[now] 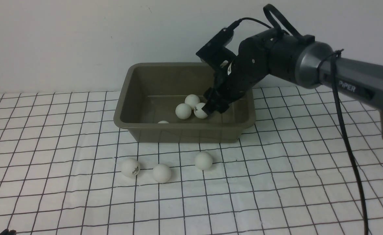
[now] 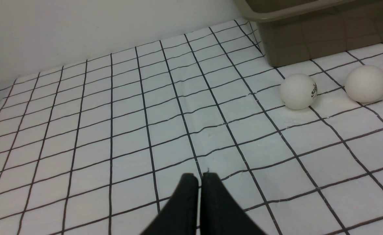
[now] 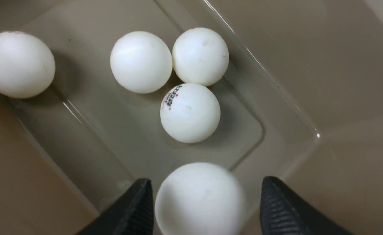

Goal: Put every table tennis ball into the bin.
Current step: Use the right arm to put the table tennis ball into the box, then use the right arm to clamp the table tennis ball closest to it

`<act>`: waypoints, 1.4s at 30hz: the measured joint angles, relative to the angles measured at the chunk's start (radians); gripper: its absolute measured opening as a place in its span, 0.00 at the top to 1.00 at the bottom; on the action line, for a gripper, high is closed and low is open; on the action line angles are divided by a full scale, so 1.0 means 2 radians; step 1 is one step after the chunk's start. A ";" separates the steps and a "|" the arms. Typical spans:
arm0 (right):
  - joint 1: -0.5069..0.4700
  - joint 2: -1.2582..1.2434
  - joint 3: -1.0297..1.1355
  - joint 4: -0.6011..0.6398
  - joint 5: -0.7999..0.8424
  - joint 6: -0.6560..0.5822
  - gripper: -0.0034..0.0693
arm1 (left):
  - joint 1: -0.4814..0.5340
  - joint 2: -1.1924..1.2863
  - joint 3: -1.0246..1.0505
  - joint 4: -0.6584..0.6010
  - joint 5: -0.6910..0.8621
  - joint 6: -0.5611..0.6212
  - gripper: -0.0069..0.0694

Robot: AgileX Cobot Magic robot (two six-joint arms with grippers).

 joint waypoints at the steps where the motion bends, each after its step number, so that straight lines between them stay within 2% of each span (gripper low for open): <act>1: 0.000 0.000 0.000 0.000 0.000 0.002 0.39 | 0.000 0.000 0.000 0.000 0.000 0.000 0.91; 9: 0.000 0.000 -0.008 0.001 0.009 0.007 0.39 | 0.000 0.000 0.000 0.000 0.000 0.000 0.91; 18: 0.000 -0.029 -0.102 0.014 0.138 0.021 0.39 | 0.000 0.000 0.000 0.000 0.000 0.000 0.91; 21: 0.000 -0.058 -0.122 0.036 0.184 0.022 0.40 | 0.000 0.000 0.000 0.000 0.000 0.000 0.91; 25: 0.000 -0.087 -0.125 0.061 0.228 0.022 0.45 | 0.000 0.000 0.000 0.000 0.000 0.000 0.91; 26: 0.000 -0.099 -0.125 0.069 0.239 0.020 0.49 | 0.000 0.000 0.000 0.000 0.000 0.000 0.91; 35: 0.000 -0.157 -0.125 0.074 0.244 0.018 0.68 | 0.000 0.000 0.000 0.000 0.000 0.000 0.91; 39: 0.000 -0.188 -0.112 0.098 0.244 0.018 0.72 | 0.000 0.000 0.000 0.000 0.000 0.000 0.91; 42: 0.000 -0.204 -0.062 0.135 0.244 0.016 0.72 | 0.000 0.000 0.000 0.000 0.000 0.000 0.91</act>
